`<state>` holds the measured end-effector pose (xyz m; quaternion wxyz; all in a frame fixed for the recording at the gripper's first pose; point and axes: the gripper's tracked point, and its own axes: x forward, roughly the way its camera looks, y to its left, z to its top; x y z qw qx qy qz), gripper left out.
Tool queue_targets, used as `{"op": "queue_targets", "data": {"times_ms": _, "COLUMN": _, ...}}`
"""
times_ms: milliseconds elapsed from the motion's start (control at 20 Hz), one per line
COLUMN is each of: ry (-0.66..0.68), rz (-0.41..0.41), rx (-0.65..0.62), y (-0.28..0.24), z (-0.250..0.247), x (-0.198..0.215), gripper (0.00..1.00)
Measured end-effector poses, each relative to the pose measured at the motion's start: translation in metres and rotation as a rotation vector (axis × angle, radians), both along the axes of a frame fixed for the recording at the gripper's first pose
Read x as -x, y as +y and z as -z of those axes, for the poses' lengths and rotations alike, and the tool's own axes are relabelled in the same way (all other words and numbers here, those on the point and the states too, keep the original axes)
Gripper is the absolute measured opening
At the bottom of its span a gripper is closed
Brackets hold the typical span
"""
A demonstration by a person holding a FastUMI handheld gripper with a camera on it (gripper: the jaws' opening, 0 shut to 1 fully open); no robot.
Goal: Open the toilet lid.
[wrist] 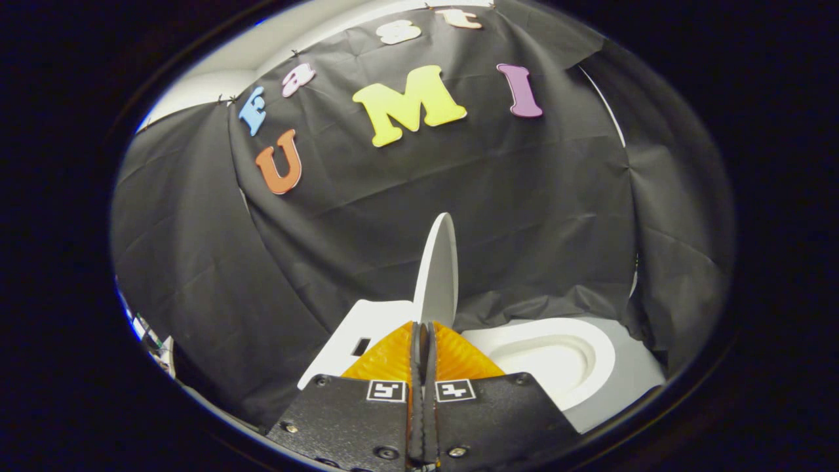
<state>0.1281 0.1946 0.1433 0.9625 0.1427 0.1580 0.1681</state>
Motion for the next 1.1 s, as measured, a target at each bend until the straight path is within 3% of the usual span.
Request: {"op": "queue_targets", "data": {"times_ms": 1100, "ry": -0.113, "rz": 0.038, "rx": 0.379, "y": 0.141, "z": -0.006, "x": 0.009, "gripper": 0.04}}
